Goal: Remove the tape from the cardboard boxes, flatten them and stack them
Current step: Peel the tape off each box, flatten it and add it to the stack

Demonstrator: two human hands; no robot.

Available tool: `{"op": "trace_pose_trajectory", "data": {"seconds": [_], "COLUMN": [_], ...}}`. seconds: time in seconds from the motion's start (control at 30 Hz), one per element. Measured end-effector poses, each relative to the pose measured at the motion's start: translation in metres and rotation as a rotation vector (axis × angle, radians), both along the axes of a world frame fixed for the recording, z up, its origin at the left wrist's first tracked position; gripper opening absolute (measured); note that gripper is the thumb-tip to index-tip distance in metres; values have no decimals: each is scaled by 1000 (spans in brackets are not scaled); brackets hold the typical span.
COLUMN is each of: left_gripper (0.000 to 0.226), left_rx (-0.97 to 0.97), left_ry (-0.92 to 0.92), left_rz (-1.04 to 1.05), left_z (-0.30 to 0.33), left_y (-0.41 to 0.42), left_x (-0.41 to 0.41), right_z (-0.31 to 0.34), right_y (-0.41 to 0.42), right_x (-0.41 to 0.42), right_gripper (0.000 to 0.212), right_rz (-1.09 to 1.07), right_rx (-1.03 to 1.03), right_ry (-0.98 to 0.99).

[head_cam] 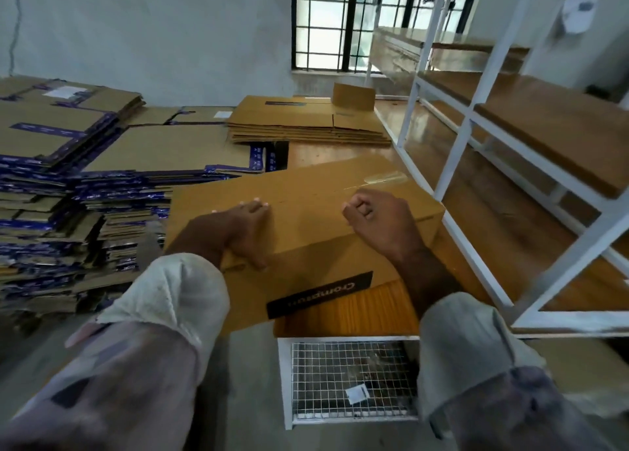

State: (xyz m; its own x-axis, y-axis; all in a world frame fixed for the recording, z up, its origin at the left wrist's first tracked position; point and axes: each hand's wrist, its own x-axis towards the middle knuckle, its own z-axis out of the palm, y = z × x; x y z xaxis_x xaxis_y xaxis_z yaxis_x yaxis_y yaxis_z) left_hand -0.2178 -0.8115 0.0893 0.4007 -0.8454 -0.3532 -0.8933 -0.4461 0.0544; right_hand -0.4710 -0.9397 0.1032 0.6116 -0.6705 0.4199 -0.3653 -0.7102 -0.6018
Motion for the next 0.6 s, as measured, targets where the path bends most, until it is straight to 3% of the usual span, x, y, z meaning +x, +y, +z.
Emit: {"op": "trace_pose_trajectory", "data": {"seconds": [0.3,0.43,0.5,0.6], "left_gripper": [136,119,100,71], "left_rx": [-15,-102,-298,-752], "left_ry": [-54,-156,-110,0], "left_rz": [7,8,93,329], "left_z": [-4,-1,-3,-17], "left_y": [17,27,37,44], "left_x": [-4,-39,-64,-111], "right_z": [3,8,7,0], "right_y": [-22,-56,-76,-104], "right_x": [74,118,137,160], "right_gripper": [15,29,44,61], "right_rz": [172,225,234,208], "right_rx": [-88,-112,-96,-102], "right_ry": [258,379,456,554]}}
